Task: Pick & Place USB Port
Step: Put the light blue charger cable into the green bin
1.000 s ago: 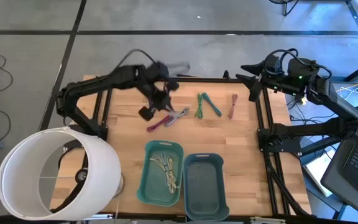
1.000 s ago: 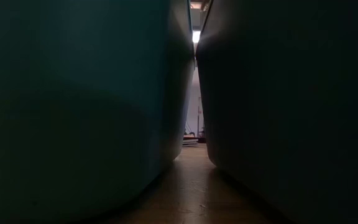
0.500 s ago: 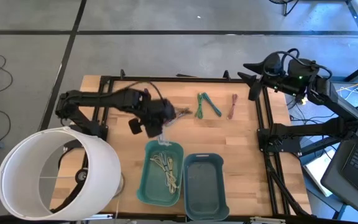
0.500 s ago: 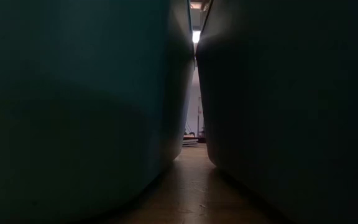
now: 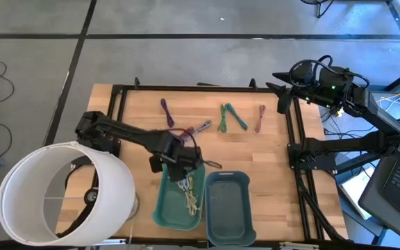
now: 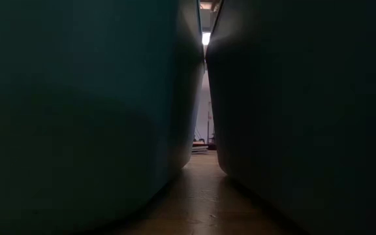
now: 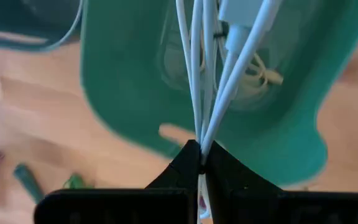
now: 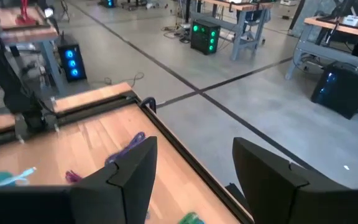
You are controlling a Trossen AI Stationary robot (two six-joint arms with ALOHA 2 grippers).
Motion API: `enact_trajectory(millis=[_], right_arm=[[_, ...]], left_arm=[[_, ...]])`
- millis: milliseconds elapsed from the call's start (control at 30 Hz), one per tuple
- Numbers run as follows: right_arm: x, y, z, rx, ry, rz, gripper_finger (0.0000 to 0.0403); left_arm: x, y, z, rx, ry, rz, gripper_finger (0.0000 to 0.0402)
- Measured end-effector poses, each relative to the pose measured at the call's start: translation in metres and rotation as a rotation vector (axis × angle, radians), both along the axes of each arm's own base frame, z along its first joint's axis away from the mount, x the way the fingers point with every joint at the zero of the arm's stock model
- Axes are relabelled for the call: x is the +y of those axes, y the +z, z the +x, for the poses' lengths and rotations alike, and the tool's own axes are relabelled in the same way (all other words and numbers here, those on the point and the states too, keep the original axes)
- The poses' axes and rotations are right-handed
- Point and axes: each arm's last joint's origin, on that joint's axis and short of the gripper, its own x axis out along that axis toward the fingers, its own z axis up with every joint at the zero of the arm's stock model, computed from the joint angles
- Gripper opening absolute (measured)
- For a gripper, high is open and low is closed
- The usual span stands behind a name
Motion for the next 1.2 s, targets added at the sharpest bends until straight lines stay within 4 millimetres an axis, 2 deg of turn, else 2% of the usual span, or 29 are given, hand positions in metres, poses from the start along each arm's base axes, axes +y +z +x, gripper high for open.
enact_trajectory(millis=[200, 367, 600, 800, 1100, 1200], right_arm=[[0.000, -0.004, -0.001, 0.057, 0.011, -0.018, 0.0213], [0.001, -0.005, -0.002, 0.097, 0.028, -0.047, 0.0213], [0.002, -0.011, -0.006, 0.170, 0.035, -0.037, 0.0213], [0.003, -0.014, -0.011, 0.215, 0.040, -0.035, 0.0213], [0.006, -0.014, -0.021, 0.217, 0.041, -0.037, 0.0213], [0.008, -0.013, -0.025, 0.204, 0.040, -0.041, 0.0213]], left_arm=[[-0.027, -0.015, 0.012, -0.034, 0.032, -0.088, 0.0003], [-0.041, -0.033, 0.024, -0.039, 0.060, -0.108, 0.0003], [-0.044, -0.074, 0.038, 0.069, 0.083, -0.078, 0.0003], [-0.042, -0.095, 0.043, 0.158, 0.113, -0.099, 0.0003], [-0.041, -0.110, 0.052, 0.146, 0.083, -0.101, 0.0003], [-0.041, -0.111, 0.050, 0.178, 0.146, -0.128, 0.0009]])
